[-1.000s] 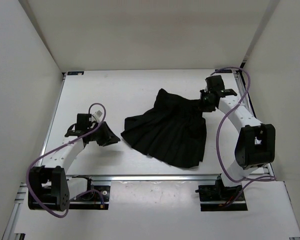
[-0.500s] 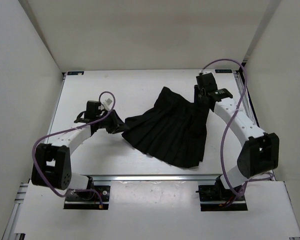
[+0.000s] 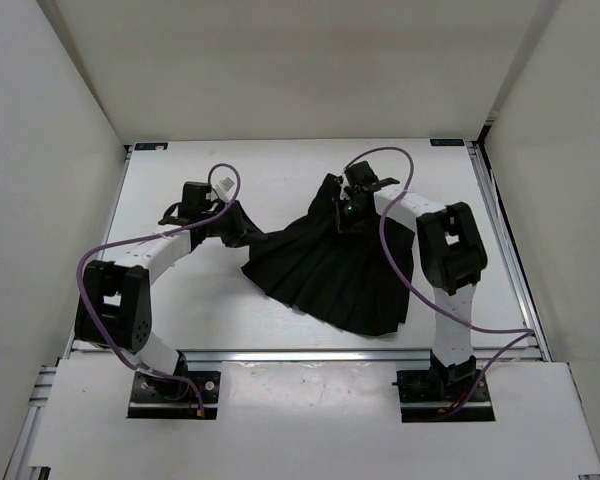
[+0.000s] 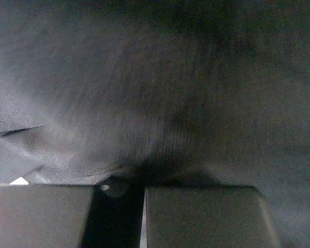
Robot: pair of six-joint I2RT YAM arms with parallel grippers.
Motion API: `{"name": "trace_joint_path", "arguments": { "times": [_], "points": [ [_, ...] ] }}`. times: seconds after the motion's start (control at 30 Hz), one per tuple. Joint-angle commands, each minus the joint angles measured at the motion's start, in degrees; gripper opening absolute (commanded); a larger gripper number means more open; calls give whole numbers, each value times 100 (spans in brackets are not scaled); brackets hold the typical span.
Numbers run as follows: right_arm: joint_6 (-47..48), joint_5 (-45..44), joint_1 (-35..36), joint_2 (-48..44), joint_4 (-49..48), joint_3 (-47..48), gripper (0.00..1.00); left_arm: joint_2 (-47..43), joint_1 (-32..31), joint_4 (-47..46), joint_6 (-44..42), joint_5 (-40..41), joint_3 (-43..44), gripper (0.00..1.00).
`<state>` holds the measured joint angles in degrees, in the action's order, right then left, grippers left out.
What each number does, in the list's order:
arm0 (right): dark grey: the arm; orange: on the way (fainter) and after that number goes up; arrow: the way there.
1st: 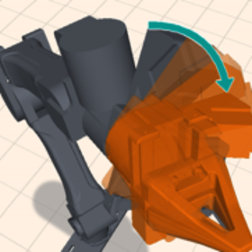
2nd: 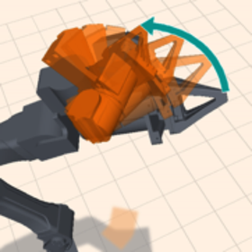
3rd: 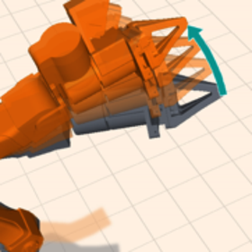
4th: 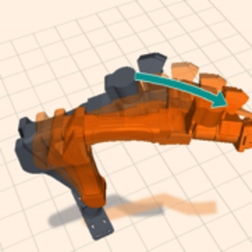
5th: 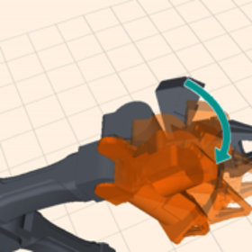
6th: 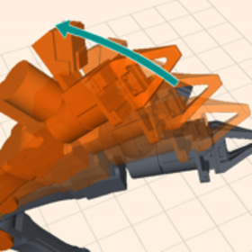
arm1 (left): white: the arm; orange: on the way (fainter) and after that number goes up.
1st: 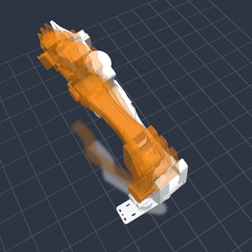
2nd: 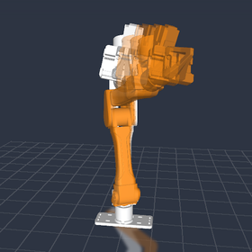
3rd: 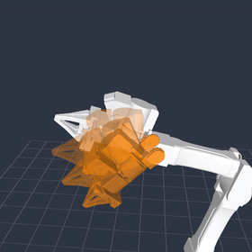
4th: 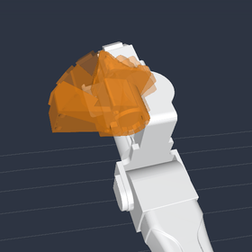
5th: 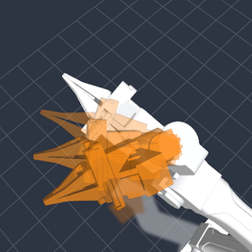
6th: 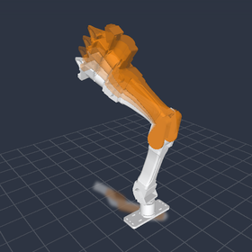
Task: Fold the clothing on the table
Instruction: Flatten the skirt out
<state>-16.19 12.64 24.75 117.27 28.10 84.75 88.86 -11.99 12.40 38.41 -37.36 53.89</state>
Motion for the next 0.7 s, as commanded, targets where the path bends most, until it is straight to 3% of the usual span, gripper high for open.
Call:
{"name": "trace_joint_path", "arguments": {
  "times": [0.0, 0.2, 0.4, 0.47, 0.57, 0.63, 0.67],
  "points": [
    [-122, 913, -32, 312, 265, 647, 0, -149, 275, 34, -115, -192, -36, 26],
    [474, 2320, 362, 851, 1381, 562, 0, -316, 487, -10, -124, -245, -203, 27],
    [1520, 2892, 1092, -203, 2611, -659, 0, -281, 636, -80, -36, -333, -300, 27],
    [1574, 2700, 1399, -939, 2815, -1012, 0, -238, 715, -124, -18, -342, -361, 26],
    [1407, 2085, 1279, -1872, 2807, -1215, 0, -211, 724, -168, -1, -333, -458, 26],
    [1058, 1813, 876, -2338, 2727, -927, 23, -150, 707, -220, 69, -342, -502, 27],
    [934, 1586, 525, -2532, 2492, -847, 41, -158, 689, -290, 44, -342, -511, 26]
  ]
}}
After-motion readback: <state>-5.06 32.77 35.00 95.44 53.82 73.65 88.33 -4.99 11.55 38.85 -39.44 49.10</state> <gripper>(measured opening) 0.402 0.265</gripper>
